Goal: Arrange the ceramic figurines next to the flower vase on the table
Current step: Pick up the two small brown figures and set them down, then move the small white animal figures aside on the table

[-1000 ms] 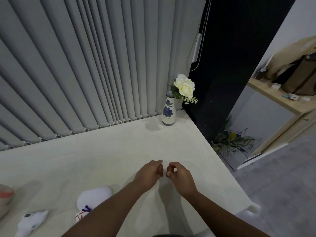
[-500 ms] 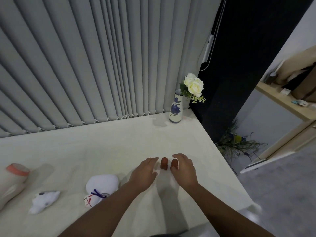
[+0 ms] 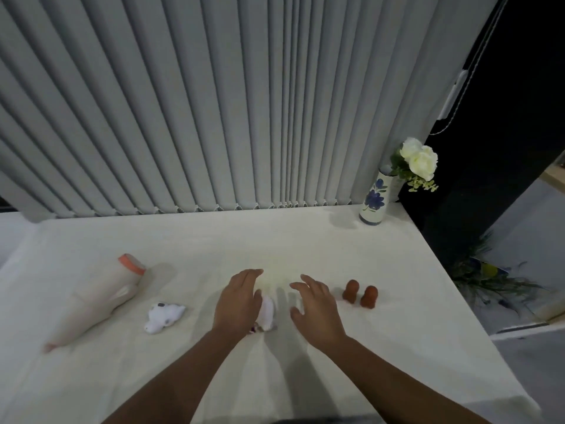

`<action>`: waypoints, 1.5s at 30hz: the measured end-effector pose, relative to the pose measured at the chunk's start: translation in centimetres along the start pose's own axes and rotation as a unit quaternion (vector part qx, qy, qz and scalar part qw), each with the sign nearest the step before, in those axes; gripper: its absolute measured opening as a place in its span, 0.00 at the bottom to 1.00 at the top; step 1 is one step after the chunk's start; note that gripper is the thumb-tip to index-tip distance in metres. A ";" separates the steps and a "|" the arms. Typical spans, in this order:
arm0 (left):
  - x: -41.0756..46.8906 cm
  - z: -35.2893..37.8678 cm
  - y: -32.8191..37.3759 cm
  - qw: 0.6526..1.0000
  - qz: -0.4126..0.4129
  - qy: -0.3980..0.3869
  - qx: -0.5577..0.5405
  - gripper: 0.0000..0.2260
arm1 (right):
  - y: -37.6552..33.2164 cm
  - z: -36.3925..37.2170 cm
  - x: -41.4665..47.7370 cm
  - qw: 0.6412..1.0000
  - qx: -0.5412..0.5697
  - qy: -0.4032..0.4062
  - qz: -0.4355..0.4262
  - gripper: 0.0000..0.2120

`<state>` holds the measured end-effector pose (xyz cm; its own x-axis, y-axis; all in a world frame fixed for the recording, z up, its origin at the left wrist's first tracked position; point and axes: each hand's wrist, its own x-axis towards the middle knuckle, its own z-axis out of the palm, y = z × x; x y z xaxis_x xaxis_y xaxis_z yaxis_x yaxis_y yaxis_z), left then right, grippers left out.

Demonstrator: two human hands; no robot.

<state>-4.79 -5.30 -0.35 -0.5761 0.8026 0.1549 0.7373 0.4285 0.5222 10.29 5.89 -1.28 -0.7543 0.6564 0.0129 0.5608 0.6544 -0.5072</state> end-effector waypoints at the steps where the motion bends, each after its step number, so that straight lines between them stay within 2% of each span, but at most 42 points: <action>1: -0.5 -0.8 -1.0 1.000 -0.004 0.004 0.005 0.18 | -1.0 0.8 -0.1 1.000 0.002 -0.007 -0.008 0.23; 7: -3.7 -5.0 -7.9 0.997 -0.066 0.008 0.039 0.19 | -7.0 5.9 -0.9 0.998 -0.002 -0.049 -0.050 0.23; 14: -6.5 -8.1 -14.8 0.988 -0.129 -0.030 0.082 0.21 | -10.3 9.7 -1.9 0.996 -0.063 -0.052 -0.048 0.30; 20: -7.7 -8.5 -17.4 0.989 -0.111 -0.066 0.074 0.23 | -11.5 10.6 -2.1 0.991 -0.132 0.001 -0.037 0.33; 28: -6.4 -8.6 -18.8 0.991 -0.081 -0.095 0.047 0.23 | -11.3 11.1 -1.1 0.982 -0.187 -0.009 -0.007 0.37; 38: -5.1 -8.7 -19.9 0.991 -0.068 -0.113 0.025 0.23 | -11.6 11.6 1.0 0.982 -0.185 -0.022 0.018 0.29; 45: -3.9 -8.0 -20.7 0.992 -0.067 -0.106 0.001 0.21 | -11.9 10.6 3.3 0.985 -0.167 0.027 0.020 0.19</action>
<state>-20.60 -20.61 -5.04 -0.5817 0.8077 -0.0966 0.6596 0.5379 0.5250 -2.48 -3.77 -4.34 -0.7154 0.6969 0.0498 0.6771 0.7092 -0.1963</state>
